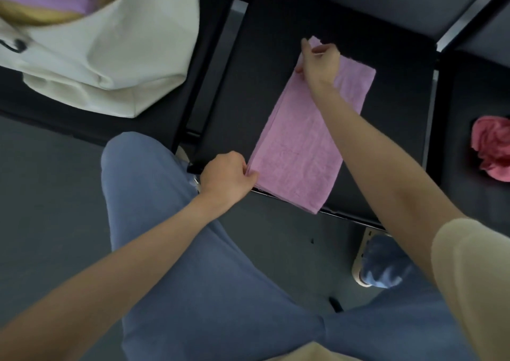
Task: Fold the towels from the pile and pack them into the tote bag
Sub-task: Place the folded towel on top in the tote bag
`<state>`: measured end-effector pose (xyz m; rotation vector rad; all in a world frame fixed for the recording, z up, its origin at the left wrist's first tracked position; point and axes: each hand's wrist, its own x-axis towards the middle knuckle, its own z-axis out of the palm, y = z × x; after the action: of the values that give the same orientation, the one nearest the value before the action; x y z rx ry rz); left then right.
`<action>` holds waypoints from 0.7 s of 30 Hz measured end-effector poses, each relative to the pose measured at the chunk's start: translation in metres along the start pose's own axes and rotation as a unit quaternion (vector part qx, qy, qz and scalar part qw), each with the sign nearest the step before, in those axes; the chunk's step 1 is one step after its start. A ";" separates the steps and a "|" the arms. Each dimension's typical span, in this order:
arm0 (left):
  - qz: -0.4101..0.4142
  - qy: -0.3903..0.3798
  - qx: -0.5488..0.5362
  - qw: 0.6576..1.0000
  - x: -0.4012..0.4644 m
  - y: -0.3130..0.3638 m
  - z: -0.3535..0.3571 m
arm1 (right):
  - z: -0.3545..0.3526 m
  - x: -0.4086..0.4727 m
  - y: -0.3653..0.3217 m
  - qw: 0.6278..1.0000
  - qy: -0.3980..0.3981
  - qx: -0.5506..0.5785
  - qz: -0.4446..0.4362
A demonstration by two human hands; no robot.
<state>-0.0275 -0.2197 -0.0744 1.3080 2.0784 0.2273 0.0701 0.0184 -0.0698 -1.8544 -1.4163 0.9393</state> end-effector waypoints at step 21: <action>-0.039 -0.004 -0.110 0.993 -0.002 0.009 0.010 | -0.127 -0.193 0.134 0.983 -0.122 -0.094 0.104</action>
<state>-0.0143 -0.2186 -0.0767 1.0925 2.0282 0.4049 0.2133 -0.2071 -0.0751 -2.1163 -1.5191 1.2063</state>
